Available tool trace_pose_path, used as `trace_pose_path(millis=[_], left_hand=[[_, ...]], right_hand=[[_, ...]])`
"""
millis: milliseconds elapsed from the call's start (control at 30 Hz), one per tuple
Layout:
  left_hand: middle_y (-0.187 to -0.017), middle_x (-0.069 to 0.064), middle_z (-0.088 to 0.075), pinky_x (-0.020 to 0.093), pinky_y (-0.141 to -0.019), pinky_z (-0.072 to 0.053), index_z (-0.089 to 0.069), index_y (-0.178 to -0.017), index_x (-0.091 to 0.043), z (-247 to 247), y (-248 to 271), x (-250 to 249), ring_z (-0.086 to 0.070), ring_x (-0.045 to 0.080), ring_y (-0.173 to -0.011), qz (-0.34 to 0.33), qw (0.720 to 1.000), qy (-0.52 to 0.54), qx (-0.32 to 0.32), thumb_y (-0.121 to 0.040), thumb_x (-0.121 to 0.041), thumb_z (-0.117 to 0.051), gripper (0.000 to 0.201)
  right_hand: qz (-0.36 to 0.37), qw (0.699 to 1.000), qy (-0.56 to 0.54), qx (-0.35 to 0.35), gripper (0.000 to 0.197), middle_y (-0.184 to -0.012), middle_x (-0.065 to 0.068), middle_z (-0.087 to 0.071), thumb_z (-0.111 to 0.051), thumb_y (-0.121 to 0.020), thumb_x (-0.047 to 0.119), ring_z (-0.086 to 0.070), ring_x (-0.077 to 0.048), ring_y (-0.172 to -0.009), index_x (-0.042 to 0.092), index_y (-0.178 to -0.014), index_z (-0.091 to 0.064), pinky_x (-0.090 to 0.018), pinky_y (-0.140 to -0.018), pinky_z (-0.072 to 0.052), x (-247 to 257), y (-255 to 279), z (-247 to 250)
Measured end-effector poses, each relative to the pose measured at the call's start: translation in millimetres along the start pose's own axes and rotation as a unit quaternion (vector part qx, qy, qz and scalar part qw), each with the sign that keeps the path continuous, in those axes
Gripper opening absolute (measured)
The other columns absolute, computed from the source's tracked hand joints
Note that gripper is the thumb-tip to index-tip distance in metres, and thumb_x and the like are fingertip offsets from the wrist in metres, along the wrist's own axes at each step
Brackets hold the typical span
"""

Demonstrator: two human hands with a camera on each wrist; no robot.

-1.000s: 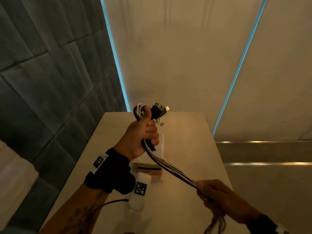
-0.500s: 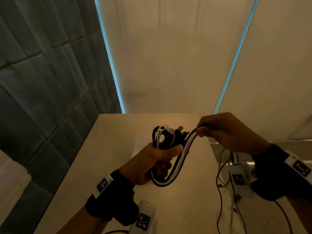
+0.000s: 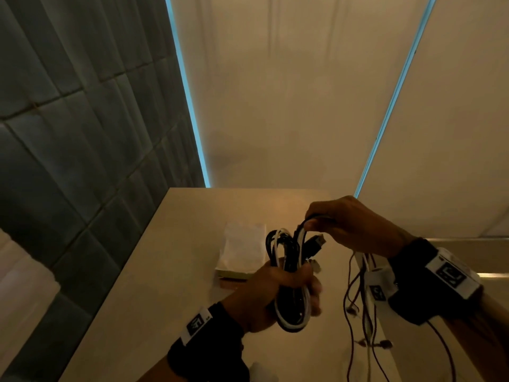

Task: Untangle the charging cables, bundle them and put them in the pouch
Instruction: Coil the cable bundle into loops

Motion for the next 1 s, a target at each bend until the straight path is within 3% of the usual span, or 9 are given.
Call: trace_pose_path(millis=[133,233,333,433,533,700,867,933,1000], left_hand=[[-0.049,-0.008,-0.030,0.019,-0.041,-0.032,-0.051,-0.065,-0.021,3,-3,2,-0.028,0.006,-0.039,0.003,0.999,0.023,-0.027,-0.092,-0.031,-0.057,0.030],[-0.047,-0.007,-0.023,0.019,-0.038,-0.023,-0.045,-0.058,-0.021,24,-4,-8,-0.022,0.007,-0.036,-0.018,0.997,0.024,-0.070,-0.082,-0.049,-0.065,0.043],[-0.047,-0.007,-0.022,0.024,-0.044,-0.020,-0.040,-0.059,-0.022,44,-11,-12,-0.021,0.008,-0.038,-0.056,0.990,0.045,-0.120,-0.058,-0.062,-0.081,0.058],[-0.053,-0.006,-0.019,0.027,-0.049,-0.020,-0.042,-0.055,-0.025,47,-20,-11,-0.018,0.009,-0.043,-0.078,0.979,0.036,-0.186,-0.046,-0.072,-0.081,0.062],[-0.057,-0.004,-0.021,0.023,-0.043,-0.028,-0.050,-0.047,-0.023,37,-29,-8,-0.023,0.009,-0.044,-0.081,0.974,0.011,-0.211,-0.047,-0.077,-0.073,0.058],[-0.071,0.011,-0.038,0.031,-0.057,-0.037,-0.058,-0.085,-0.014,32,-43,6,-0.040,0.025,-0.064,-0.068,0.984,0.023,-0.163,-0.062,-0.078,-0.067,0.068],[-0.065,-0.001,-0.054,0.027,-0.058,-0.048,-0.064,-0.117,-0.012,33,-47,4,-0.057,0.014,-0.060,-0.047,0.978,0.130,-0.158,-0.089,-0.045,-0.059,0.044],[-0.061,-0.001,-0.055,0.024,-0.052,-0.048,-0.066,-0.111,-0.013,38,-48,3,-0.057,0.013,-0.054,-0.051,0.973,0.133,-0.182,-0.094,-0.045,-0.050,0.040],[-0.058,-0.001,-0.049,0.021,-0.045,-0.044,-0.064,-0.083,-0.015,49,-50,0,-0.051,0.012,-0.048,-0.059,0.967,0.121,-0.215,-0.091,-0.051,-0.052,0.039]], right_hand=[[-0.071,0.991,-0.114,0.017,0.023,-0.058,0.016,-0.054,-0.060,-0.086,0.036,-0.049,-0.003,-0.050,0.014,-0.080,-0.067,-0.013,-0.052,-0.038,-18,21,-4],[-0.203,0.933,-0.293,0.050,0.057,-0.053,0.007,-0.038,-0.062,-0.076,0.063,-0.031,-0.007,-0.043,0.007,-0.073,-0.062,-0.020,-0.042,-0.029,-45,56,-16],[-0.254,0.879,-0.403,-0.032,0.062,-0.060,0.001,-0.030,-0.062,-0.075,0.066,-0.023,-0.014,-0.051,0.006,-0.087,-0.069,-0.026,-0.045,-0.022,-58,82,-31],[-0.241,0.904,-0.281,-0.214,0.024,-0.055,0.009,-0.039,-0.059,-0.090,0.043,-0.032,-0.007,-0.046,0.024,-0.084,-0.073,-0.021,-0.042,-0.028,-41,81,-39],[-0.179,0.920,-0.106,-0.333,0.018,-0.058,0.015,-0.053,-0.053,-0.091,0.032,-0.051,-0.005,-0.056,0.029,-0.102,-0.067,-0.012,-0.049,-0.039,2,60,-46],[-0.068,0.969,-0.018,-0.236,0.020,-0.075,0.017,-0.051,-0.046,-0.097,0.031,-0.053,0.001,-0.059,0.023,-0.106,-0.062,-0.014,-0.055,-0.049,35,36,-78],[-0.063,0.986,0.078,-0.131,0.008,-0.075,0.002,-0.062,-0.064,-0.085,0.020,-0.059,-0.014,-0.056,0.018,-0.092,-0.060,-0.031,-0.049,-0.055,39,30,-102],[-0.091,0.988,0.080,-0.096,0.017,-0.084,0.000,-0.065,-0.061,-0.092,0.021,-0.063,-0.015,-0.063,0.016,-0.107,-0.056,-0.029,-0.057,-0.057,40,26,-107],[-0.145,0.983,0.024,-0.107,0.016,-0.077,0.009,-0.057,-0.043,-0.101,0.034,-0.057,-0.008,-0.059,0.022,-0.111,-0.040,-0.019,-0.056,-0.050,40,24,-103]])
Point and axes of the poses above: each hand's wrist, its own y-axis away from the middle knuckle, its own z-axis out of the back of the hand, x = y × z, the point moved 4 cm from there along -y, towards the middle knuckle
